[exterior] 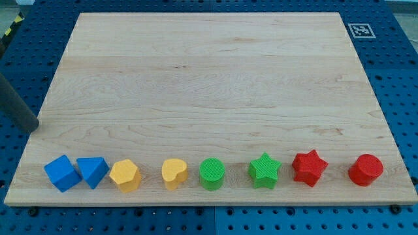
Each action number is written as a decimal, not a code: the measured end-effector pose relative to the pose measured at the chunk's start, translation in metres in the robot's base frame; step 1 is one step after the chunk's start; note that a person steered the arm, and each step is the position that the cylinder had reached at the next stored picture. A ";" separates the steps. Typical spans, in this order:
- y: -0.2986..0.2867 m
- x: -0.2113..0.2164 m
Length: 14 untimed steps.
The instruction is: Push the blue cube to the center
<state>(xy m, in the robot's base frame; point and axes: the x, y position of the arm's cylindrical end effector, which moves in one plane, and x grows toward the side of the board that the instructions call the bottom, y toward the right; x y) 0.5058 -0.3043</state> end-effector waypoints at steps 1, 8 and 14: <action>0.000 0.072; 0.082 0.075; 0.126 0.019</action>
<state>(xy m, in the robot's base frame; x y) 0.5250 -0.1779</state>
